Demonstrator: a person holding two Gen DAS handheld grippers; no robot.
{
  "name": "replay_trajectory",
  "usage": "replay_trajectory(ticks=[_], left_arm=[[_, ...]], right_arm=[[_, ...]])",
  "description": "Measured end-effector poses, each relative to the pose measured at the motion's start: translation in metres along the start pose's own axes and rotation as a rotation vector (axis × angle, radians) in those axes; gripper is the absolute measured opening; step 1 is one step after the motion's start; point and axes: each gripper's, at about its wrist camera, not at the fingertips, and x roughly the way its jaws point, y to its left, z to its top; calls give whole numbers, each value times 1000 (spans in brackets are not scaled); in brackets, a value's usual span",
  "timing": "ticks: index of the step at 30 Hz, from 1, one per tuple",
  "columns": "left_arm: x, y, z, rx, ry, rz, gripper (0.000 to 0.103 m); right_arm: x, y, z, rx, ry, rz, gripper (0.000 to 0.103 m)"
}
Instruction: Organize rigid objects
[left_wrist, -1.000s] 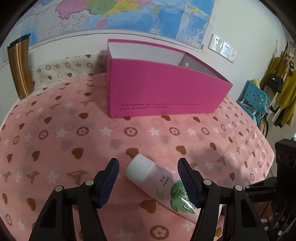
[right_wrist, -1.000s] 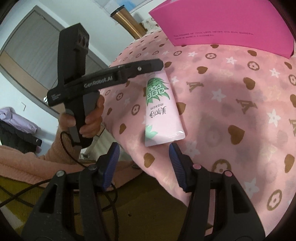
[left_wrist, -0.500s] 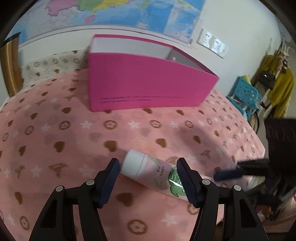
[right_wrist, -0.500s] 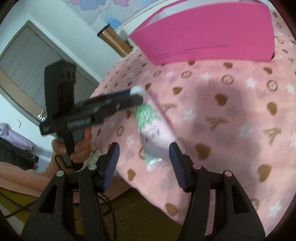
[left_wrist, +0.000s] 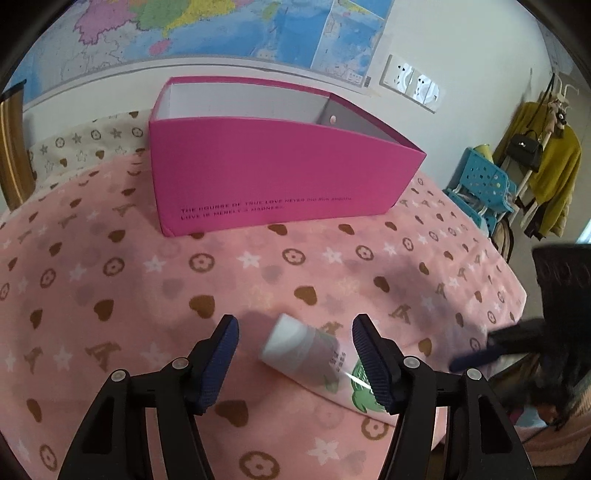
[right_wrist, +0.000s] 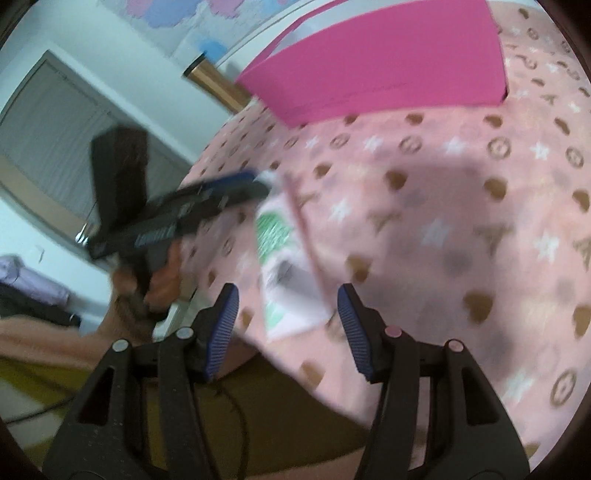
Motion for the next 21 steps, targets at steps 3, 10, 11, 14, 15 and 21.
replay_trajectory(ticks=[3, 10, 11, 14, 15, 21], left_arm=[[2, -1, 1, 17, 3, 8, 65], [9, -1, 0, 27, 34, -9, 59], [9, 0, -1, 24, 37, -10, 59], [7, 4, -2, -1, 37, -23, 59], [7, 4, -2, -7, 34, -23, 59], [9, -1, 0, -20, 35, -46, 59]], right_arm=[[8, 5, -12, 5, 52, 20, 58], [15, 1, -16, 48, 26, 39, 58], [15, 0, -14, 53, 18, 33, 58], [12, -3, -8, 54, 3, 11, 58], [11, -4, -7, 53, 0, 5, 58], [1, -17, 11, 57, -47, -68, 58]])
